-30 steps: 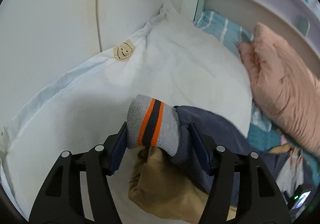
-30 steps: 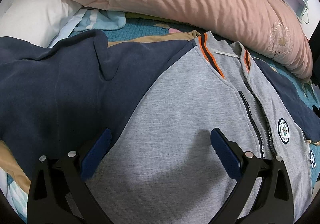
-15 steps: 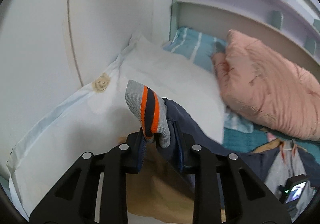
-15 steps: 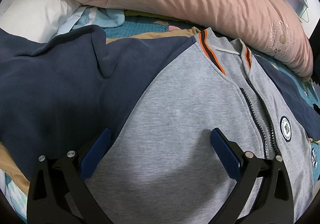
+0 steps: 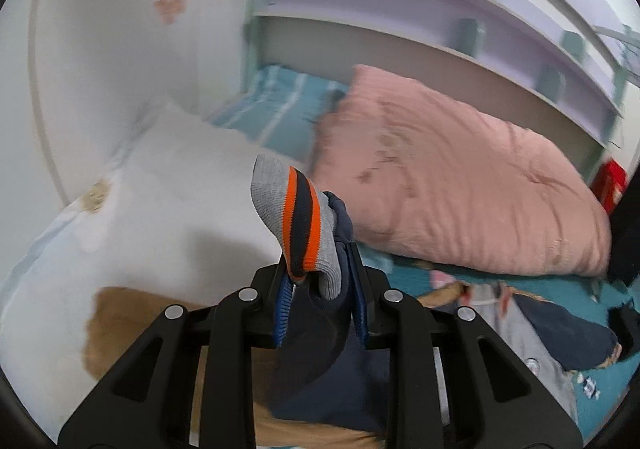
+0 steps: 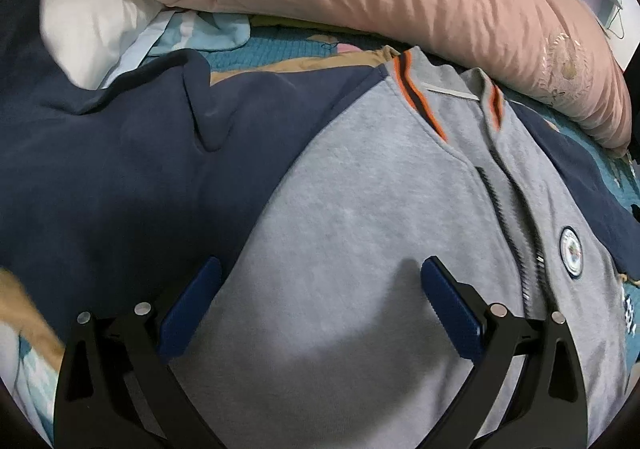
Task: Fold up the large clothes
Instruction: 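Lift the sleeve with the left tool and lay it across the jacket body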
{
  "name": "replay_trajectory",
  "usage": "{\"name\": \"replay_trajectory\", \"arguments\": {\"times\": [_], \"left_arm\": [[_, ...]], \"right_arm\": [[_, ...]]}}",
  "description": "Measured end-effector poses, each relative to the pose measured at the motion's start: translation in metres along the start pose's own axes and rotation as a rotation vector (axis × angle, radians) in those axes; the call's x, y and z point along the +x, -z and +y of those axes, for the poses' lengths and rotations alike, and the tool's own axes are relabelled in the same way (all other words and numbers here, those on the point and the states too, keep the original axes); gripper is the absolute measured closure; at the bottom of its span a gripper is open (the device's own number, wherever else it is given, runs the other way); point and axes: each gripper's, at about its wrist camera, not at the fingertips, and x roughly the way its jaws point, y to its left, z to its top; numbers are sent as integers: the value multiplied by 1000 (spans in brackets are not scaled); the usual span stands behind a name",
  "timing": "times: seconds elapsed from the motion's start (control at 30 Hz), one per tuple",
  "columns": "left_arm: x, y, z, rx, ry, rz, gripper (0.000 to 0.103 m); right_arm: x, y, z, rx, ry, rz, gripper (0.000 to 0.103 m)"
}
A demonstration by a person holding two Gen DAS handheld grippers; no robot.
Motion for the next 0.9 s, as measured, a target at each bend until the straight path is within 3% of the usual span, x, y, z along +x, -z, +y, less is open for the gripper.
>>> {"name": "replay_trajectory", "arguments": {"times": [0.13,0.23,0.47,0.7,0.9], "left_arm": [[6,-4,-44,24,103,28,78],[10,-7,-75,45,151,50,78],[10,-2,-177,163,240,96,78],[14,39,-276,228,258,147,78],[59,80,-357,244,241,219,78]], "right_arm": [[-15,24,5,-38,13,17,7],[-9,46,24,-112,102,-55,7],[0,47,14,-58,36,-23,7],[-1,52,10,-45,21,-25,7],[2,53,10,-32,0,-20,6]]}}
